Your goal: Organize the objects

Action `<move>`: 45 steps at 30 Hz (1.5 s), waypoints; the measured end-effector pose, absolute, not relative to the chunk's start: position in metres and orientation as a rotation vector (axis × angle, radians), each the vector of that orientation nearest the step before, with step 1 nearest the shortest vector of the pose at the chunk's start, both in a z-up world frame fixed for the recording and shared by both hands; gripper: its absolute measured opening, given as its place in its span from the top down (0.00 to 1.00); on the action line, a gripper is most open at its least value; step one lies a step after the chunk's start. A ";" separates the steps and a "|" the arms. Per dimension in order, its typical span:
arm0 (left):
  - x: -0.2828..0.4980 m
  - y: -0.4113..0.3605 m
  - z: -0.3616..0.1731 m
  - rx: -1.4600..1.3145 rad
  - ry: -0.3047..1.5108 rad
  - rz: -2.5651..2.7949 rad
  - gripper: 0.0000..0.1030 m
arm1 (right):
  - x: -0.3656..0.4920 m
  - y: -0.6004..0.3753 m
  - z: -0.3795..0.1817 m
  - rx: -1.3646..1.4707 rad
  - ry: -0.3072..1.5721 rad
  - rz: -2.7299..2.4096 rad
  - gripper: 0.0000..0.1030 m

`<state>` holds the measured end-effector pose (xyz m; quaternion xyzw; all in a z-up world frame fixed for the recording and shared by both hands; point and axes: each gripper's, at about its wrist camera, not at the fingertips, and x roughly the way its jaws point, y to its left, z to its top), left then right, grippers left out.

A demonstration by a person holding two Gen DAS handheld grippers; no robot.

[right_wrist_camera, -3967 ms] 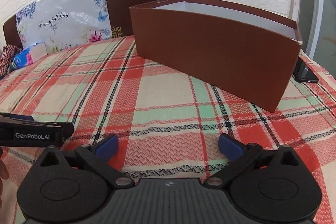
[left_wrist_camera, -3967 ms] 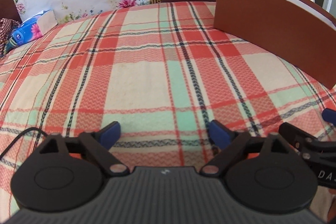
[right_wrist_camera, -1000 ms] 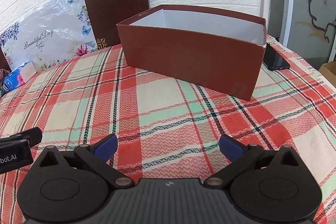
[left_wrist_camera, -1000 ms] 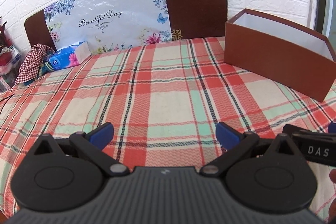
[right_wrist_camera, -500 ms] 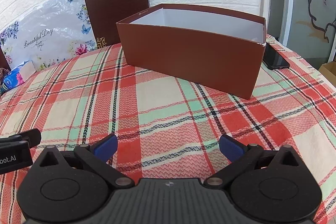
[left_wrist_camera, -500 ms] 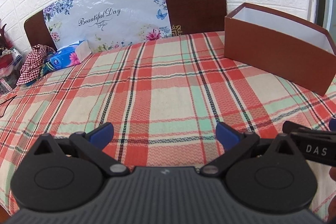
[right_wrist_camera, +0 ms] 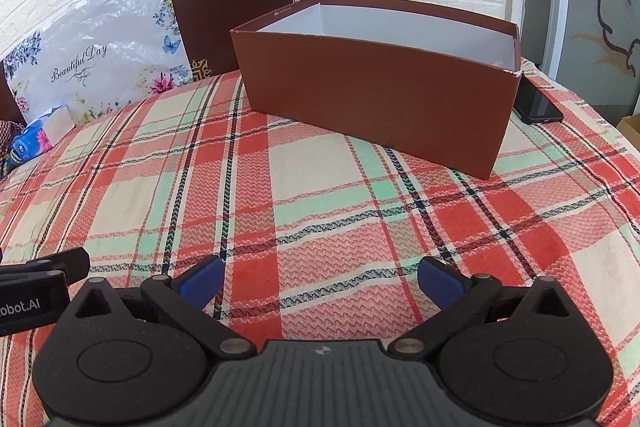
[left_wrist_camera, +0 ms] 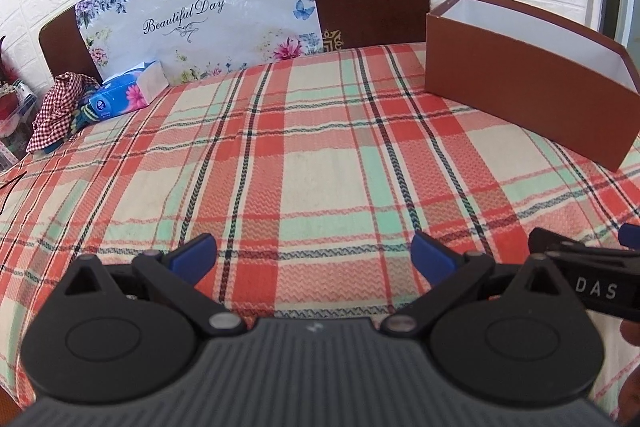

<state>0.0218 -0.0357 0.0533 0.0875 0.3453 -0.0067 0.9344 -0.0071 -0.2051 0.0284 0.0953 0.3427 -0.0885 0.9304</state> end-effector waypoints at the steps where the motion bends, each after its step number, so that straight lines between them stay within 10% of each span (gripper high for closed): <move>1: 0.022 -0.036 0.053 0.179 0.709 -0.013 0.00 | -0.007 -0.204 0.028 0.194 0.702 -0.180 0.01; 45: 0.026 -0.036 0.037 0.195 0.787 -0.010 0.00 | -0.013 -0.209 0.027 0.221 0.665 -0.180 0.01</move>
